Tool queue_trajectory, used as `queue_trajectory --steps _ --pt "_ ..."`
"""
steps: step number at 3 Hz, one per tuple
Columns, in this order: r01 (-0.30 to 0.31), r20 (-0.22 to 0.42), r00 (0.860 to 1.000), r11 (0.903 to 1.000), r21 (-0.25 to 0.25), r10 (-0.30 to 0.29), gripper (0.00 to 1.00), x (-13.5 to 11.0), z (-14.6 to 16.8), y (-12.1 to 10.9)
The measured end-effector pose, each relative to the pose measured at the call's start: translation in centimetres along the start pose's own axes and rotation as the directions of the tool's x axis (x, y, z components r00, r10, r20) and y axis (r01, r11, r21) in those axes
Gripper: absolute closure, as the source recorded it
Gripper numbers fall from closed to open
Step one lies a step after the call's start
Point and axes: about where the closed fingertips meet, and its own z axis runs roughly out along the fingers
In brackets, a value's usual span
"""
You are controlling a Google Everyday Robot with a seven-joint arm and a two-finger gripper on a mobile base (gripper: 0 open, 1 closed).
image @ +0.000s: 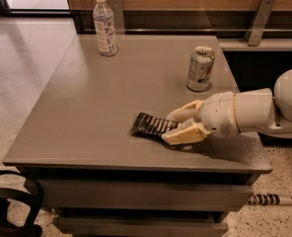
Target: Move rxbar chocolate near blue plastic bottle
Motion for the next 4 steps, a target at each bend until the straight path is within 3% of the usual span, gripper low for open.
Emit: queue_trajectory --steps 1,2,4 --pt "0.028 -0.048 0.998 0.9995 0.014 -0.027 1.0 -2.1 -2.1 -0.8" --pt "0.063 -0.047 0.997 0.9979 0.009 -0.063 1.0 -5.1 -3.9 -2.7" --pt "0.089 -0.019 0.996 0.9959 0.017 -0.088 1.0 -12.4 -4.6 -7.5"
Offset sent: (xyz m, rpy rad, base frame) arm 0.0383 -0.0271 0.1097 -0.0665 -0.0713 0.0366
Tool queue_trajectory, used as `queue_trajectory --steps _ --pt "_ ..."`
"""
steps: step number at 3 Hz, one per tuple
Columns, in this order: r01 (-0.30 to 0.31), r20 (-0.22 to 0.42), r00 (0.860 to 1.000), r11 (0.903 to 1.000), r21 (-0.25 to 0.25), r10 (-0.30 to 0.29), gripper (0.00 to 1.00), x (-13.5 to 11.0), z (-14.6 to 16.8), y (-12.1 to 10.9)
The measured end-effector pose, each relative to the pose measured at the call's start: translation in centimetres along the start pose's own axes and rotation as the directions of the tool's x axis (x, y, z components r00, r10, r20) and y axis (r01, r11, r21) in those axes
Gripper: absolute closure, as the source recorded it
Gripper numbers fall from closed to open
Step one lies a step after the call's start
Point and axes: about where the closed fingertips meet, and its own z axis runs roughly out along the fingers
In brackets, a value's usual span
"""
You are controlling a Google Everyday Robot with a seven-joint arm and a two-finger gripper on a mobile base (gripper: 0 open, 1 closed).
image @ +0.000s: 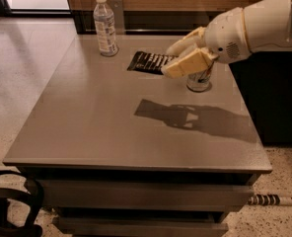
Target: Move rxbar chocolate near blue plastic bottle
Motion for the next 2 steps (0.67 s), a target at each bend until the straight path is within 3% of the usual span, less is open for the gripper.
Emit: queue_trajectory --steps 1,2 --pt "0.017 -0.02 1.0 0.9992 0.037 -0.016 1.0 -4.1 0.9 -2.6" --pt "0.009 -0.079 0.997 0.9956 0.093 -0.001 1.0 -6.8 3.7 -5.4"
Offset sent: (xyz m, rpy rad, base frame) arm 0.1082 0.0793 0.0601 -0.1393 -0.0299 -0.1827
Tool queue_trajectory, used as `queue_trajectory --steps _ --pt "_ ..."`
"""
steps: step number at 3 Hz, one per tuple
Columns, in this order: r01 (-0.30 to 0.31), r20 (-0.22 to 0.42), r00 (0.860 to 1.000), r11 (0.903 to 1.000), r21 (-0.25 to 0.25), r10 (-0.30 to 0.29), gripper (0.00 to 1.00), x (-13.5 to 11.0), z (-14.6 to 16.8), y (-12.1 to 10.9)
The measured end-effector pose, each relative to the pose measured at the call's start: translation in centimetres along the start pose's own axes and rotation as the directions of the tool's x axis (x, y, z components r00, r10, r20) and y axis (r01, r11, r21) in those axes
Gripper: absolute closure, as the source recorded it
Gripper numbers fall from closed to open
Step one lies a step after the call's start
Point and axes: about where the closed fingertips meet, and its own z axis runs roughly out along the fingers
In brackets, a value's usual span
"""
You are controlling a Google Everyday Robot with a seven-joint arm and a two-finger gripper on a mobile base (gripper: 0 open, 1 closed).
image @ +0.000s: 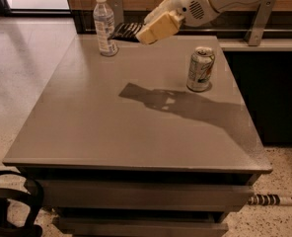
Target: Move rxbar chocolate near blue plastic bottle
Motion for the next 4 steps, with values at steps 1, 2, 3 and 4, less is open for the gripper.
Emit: queue_trajectory --steps 1,2,3,4 --pt "-0.032 -0.004 0.999 0.9992 0.025 0.032 1.0 -0.5 2.1 -3.2" --pt "-0.091 0.055 0.994 0.9958 0.011 0.09 1.0 1.3 4.2 -7.7" --pt "-0.115 0.104 0.988 0.9934 0.005 0.113 1.0 3.0 4.8 -10.4" --pt "-0.134 0.123 0.984 0.9909 0.019 0.13 1.0 4.6 4.9 -12.0"
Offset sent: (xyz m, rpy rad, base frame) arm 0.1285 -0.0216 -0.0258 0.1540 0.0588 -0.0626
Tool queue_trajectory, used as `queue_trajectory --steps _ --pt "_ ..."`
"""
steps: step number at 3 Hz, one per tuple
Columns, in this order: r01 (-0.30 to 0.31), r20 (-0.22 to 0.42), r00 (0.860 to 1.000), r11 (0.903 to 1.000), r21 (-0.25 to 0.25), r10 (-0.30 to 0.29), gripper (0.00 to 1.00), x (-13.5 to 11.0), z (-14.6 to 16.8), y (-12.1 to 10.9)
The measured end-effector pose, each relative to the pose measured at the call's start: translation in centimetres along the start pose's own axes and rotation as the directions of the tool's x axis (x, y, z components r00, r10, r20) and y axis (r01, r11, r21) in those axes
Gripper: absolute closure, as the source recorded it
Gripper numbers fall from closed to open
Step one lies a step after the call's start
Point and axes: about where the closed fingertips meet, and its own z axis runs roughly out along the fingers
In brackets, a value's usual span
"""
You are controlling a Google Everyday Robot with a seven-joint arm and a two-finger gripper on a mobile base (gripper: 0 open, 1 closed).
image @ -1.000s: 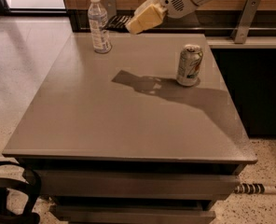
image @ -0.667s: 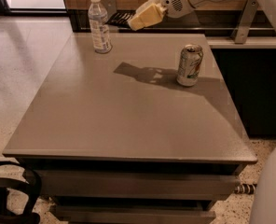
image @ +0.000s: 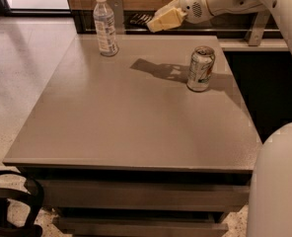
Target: Move rxbar chocolate near blue plastic bottle
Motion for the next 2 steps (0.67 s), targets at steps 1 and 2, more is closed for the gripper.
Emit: queue_trajectory --steps 1,2 --pt "-0.011 0.008 1.0 0.9998 0.017 0.011 1.0 1.3 0.8 -1.6" --pt "-0.023 0.021 1.0 0.9996 0.018 0.023 1.0 2.3 1.9 -2.4"
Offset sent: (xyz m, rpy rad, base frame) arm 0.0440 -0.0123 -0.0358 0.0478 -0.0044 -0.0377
